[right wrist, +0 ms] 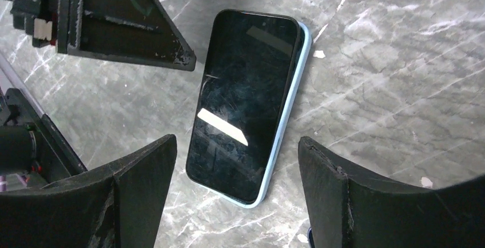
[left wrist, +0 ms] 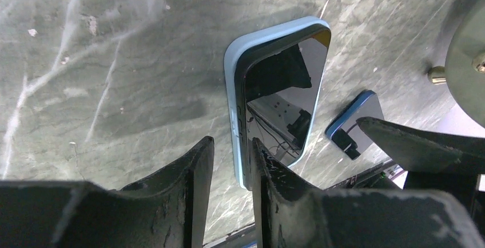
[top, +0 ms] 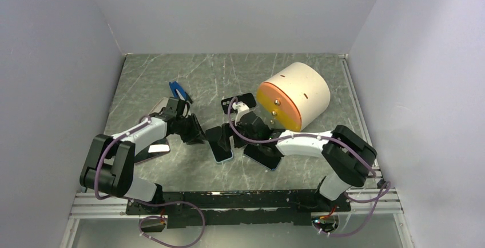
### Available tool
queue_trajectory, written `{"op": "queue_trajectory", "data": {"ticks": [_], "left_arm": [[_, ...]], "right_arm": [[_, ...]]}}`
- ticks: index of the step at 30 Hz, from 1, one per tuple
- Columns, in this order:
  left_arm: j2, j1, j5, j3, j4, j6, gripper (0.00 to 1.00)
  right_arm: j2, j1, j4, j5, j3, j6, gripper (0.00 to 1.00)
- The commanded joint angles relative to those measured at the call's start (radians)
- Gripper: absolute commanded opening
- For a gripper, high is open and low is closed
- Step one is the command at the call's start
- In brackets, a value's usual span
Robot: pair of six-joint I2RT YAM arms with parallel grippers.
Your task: Put the phone into the phone case
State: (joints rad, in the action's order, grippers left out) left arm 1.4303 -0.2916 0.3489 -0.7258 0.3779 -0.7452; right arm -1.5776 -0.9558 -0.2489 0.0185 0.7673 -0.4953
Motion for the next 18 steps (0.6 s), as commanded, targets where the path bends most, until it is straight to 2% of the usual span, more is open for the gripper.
{"op": "queue_trajectory", "data": {"ticks": [1,18], "left_arm": [[-0.022,-0.004,0.054,0.021,-0.076,-0.005,0.35],[0.049,-0.007,0.096,0.068,-0.165,-0.019,0.21]], "right_arm": [[-0.028,0.009,-0.066,0.061,-0.006,-0.086,0.82],[-0.149,0.016,-0.042,0.057,0.057,-0.147,0.85]]}}
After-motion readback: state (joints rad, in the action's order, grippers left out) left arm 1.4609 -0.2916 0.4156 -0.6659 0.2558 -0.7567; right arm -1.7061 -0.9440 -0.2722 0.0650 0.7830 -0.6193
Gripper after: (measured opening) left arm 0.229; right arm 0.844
